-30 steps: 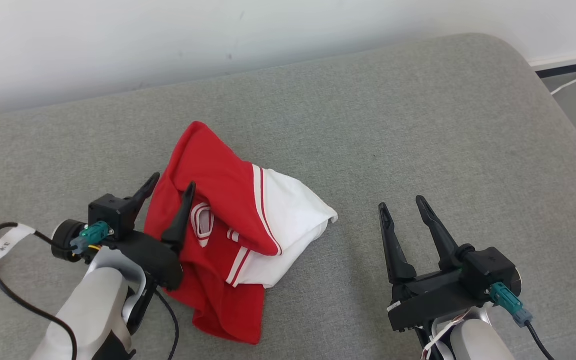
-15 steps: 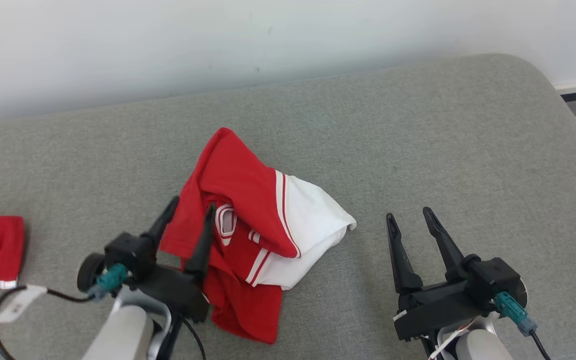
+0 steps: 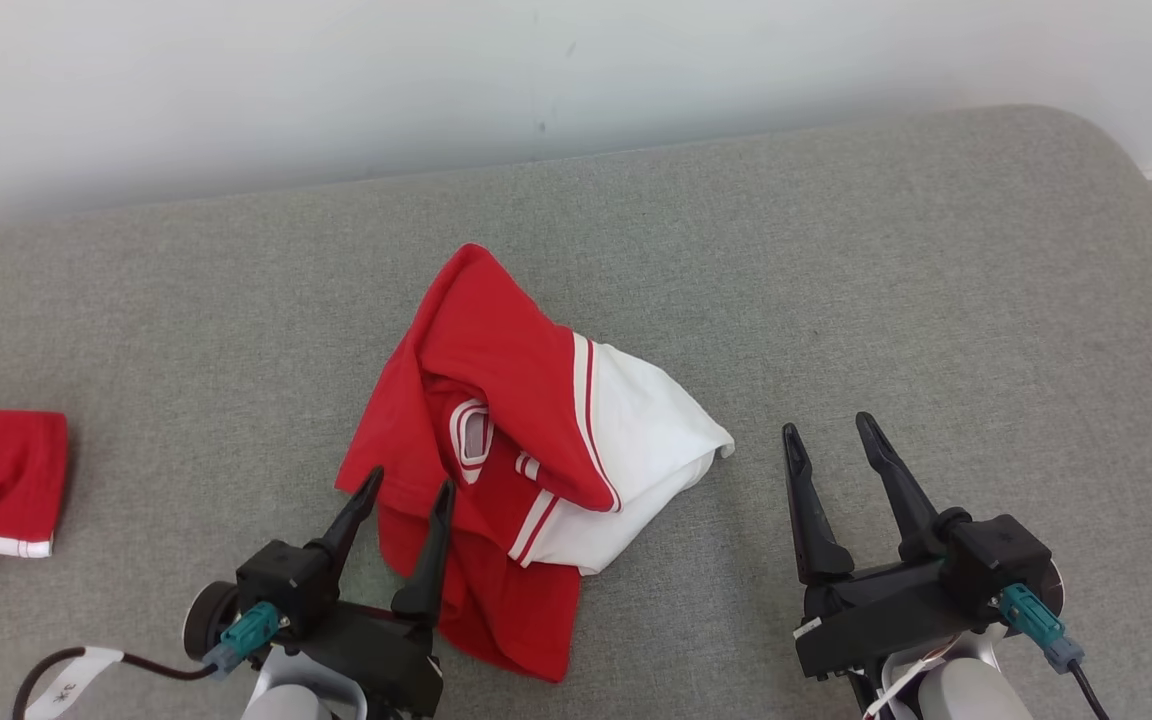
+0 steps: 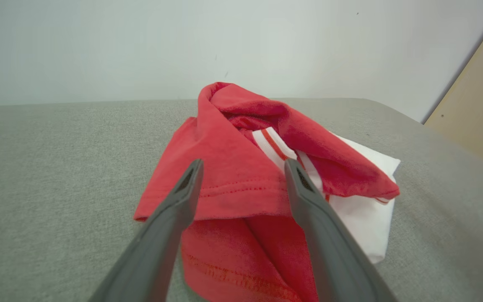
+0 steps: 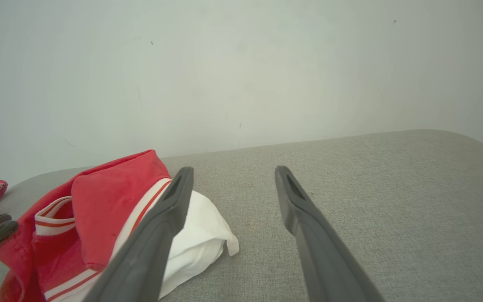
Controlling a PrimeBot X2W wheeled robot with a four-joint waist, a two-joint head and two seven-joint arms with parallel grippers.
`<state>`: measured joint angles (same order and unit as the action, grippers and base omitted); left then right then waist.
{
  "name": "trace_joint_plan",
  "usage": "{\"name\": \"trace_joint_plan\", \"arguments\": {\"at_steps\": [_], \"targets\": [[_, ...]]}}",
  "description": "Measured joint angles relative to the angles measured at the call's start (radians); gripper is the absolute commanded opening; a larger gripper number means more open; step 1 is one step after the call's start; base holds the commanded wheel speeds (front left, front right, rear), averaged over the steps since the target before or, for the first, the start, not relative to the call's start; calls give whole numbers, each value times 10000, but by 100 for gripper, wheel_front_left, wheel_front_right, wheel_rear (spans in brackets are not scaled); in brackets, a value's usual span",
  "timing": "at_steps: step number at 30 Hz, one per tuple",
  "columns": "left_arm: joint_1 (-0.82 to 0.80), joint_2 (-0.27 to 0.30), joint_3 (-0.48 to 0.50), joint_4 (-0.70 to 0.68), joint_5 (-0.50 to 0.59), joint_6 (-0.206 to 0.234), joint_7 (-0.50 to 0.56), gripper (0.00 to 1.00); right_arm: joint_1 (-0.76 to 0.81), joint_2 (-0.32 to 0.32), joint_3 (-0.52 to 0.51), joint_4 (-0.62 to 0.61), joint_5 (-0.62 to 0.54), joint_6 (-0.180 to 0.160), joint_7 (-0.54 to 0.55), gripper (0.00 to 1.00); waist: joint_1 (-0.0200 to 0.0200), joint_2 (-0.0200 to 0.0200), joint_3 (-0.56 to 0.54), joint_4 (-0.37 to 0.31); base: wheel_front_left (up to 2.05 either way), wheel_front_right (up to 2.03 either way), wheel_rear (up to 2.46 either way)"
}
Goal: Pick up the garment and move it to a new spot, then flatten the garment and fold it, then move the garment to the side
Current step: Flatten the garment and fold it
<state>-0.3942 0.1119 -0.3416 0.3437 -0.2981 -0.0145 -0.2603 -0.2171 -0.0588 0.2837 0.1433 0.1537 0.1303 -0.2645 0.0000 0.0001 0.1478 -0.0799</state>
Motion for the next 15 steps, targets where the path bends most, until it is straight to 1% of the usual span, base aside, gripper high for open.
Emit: {"name": "trace_joint_plan", "arguments": {"at_steps": [10,15], "targets": [[585,-224,-198,-109,-31,207,56,100,13,12,-15,6,21,0,2,100,0,0,-10,17,0,0,0],[925,-288,-405,-188,-176,167,132,100,48,17,-21,-4,21,0,2,100,0,0,-40,44,0,0,0]]}}
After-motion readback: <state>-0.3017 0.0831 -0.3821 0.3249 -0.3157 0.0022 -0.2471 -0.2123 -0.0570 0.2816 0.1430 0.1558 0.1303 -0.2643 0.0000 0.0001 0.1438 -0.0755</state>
